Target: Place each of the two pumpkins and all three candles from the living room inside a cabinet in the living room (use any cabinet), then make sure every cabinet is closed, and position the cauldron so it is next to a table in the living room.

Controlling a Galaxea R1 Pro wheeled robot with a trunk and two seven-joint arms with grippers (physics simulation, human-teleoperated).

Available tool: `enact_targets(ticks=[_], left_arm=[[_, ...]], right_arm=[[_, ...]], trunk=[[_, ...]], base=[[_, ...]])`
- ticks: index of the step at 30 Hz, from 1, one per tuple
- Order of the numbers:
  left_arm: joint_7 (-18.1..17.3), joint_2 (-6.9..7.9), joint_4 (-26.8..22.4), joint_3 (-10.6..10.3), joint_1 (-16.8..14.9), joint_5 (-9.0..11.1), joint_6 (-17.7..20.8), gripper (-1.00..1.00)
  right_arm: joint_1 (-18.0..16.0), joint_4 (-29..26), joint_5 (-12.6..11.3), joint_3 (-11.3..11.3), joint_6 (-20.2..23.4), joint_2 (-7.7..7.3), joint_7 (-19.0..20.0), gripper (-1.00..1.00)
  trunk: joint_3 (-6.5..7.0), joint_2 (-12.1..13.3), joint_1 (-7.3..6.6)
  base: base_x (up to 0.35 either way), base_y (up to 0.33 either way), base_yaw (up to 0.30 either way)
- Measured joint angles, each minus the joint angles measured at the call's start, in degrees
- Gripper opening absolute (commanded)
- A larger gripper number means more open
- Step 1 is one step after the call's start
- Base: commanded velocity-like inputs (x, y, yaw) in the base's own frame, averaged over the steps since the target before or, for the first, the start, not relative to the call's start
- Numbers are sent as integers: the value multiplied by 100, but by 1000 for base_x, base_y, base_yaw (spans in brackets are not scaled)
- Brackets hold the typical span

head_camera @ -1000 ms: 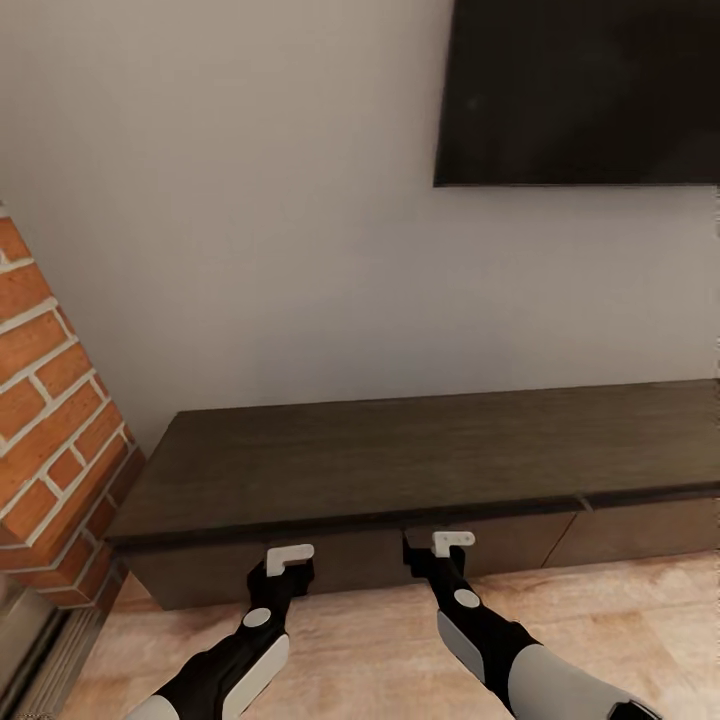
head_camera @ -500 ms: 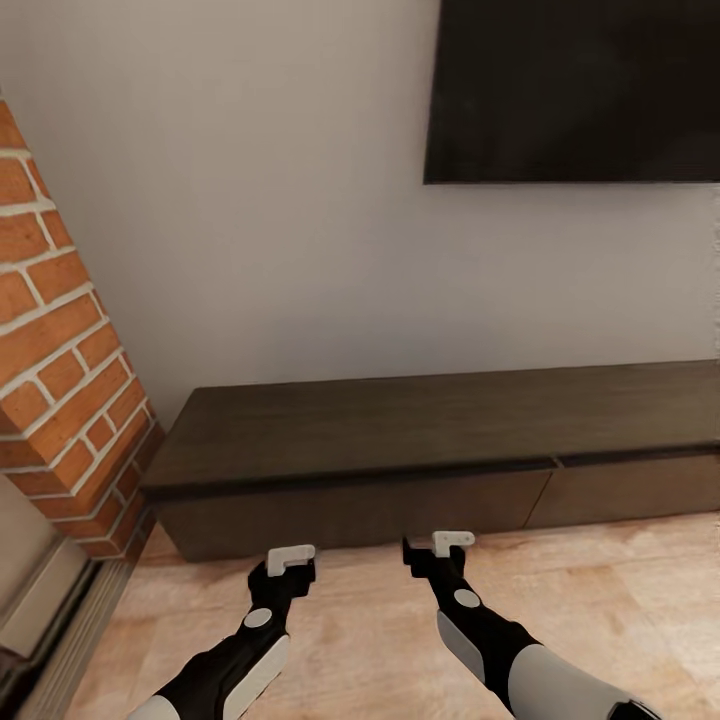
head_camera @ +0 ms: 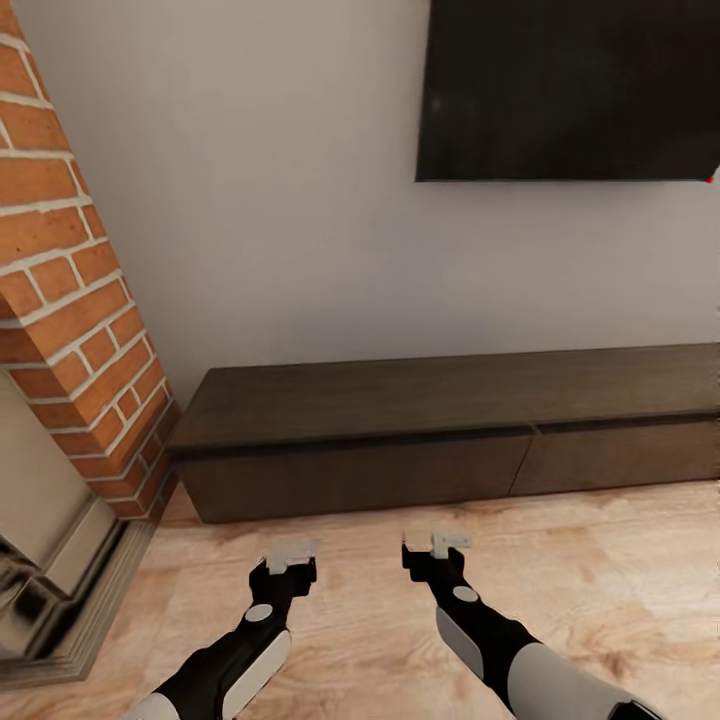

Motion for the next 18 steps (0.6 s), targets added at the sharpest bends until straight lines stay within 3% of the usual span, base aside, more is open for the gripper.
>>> enact_targets(ticks=[2, 3, 6, 9, 11, 13, 18], left_arm=[[1, 18, -241, 54, -3, 25, 425, 100], [4, 53, -591, 205, -3, 16, 986, 100], [-2, 188, -1273, 695, 2, 33, 2152, 100], [-16, 270, -1607, 1246, 10, 53, 3029, 100], [-19, 281, -1710, 1516, 11, 66, 3295, 100], [-22, 288, -1938, 1893, 13, 73, 3596, 100], [-23, 293, -2353, 2175, 43, 96, 4217, 100]], right_arm=[[0, -43, 0, -8, 100, 1, -7, 100], [0, -111, -5, -13, 183, -2, -13, 100], [0, -603, -144, -19, 842, -9, -25, 100], [-1, -1114, -276, -16, 1683, -20, -113, 100], [1, -1363, -296, -43, 2055, -27, -238, 100], [0, -1674, -310, -230, 2539, -25, -562, 100], [-1, -1896, -316, -670, 3117, -21, -933, 100]], trunk=[[0, 0, 0], [1, 0, 0], [1, 0, 0], [1, 0, -2], [1, 0, -3], [1, 0, -4], [1, 0, -4]], base=[[-333, 0, 0], [-333, 0, 0], [-325, 0, 0], [-174, 0, 0], [-65, 0, 0], [-23, 0, 0], [-6, 0, 0]])
